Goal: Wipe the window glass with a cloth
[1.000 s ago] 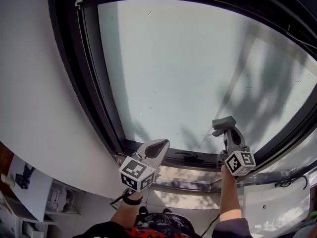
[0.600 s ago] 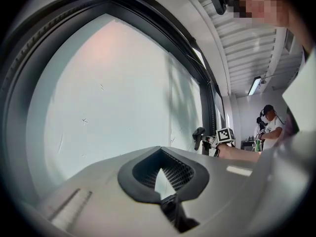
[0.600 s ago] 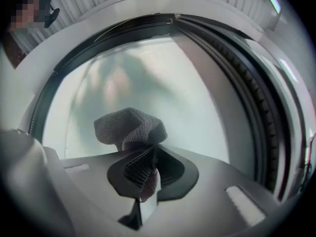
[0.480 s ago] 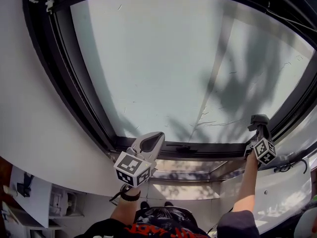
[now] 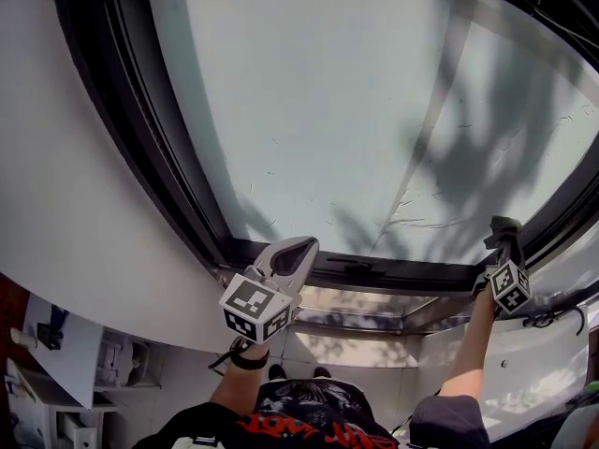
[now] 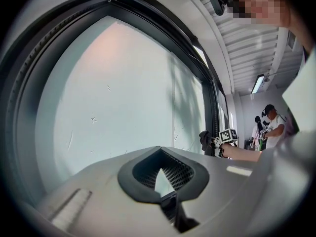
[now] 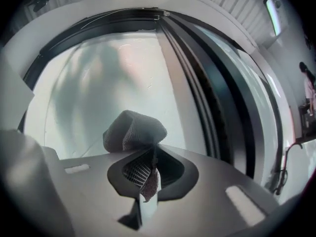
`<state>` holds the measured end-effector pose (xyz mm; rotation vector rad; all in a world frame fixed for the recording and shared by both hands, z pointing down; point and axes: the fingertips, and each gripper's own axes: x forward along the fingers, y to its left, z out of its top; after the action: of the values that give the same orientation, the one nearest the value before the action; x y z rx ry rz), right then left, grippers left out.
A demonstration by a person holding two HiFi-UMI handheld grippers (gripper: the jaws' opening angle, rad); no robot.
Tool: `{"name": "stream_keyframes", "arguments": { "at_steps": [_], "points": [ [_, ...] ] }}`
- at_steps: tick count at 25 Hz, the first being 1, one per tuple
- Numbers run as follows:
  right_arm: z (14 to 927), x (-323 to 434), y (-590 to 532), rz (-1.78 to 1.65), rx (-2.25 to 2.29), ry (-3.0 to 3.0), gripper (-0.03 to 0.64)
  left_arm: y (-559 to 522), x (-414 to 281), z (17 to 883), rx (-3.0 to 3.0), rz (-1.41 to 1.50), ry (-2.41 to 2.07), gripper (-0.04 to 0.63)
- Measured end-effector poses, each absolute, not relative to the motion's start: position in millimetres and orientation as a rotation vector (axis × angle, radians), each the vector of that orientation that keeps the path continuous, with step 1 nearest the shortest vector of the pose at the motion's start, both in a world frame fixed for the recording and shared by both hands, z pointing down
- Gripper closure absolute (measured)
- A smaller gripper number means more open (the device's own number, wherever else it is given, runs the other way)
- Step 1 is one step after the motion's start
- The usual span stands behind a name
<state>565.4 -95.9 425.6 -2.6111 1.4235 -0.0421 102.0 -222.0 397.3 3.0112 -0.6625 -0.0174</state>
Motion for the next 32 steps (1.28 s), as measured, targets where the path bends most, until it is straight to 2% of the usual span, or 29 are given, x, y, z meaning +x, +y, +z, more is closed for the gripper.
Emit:
{"name": "stream_keyframes", "arguments": {
  "at_steps": [18, 32],
  "points": [
    [434, 204, -272, 0.030, -1.950, 2.205, 0.600, -246, -15, 410, 2.864, -0.065, -1.060, 0.604],
    [464, 4, -362, -0.032, -1.555, 2.634, 0.600, -243, -149, 417, 2.658, -0.070, -1.556, 0.604]
  ]
}}
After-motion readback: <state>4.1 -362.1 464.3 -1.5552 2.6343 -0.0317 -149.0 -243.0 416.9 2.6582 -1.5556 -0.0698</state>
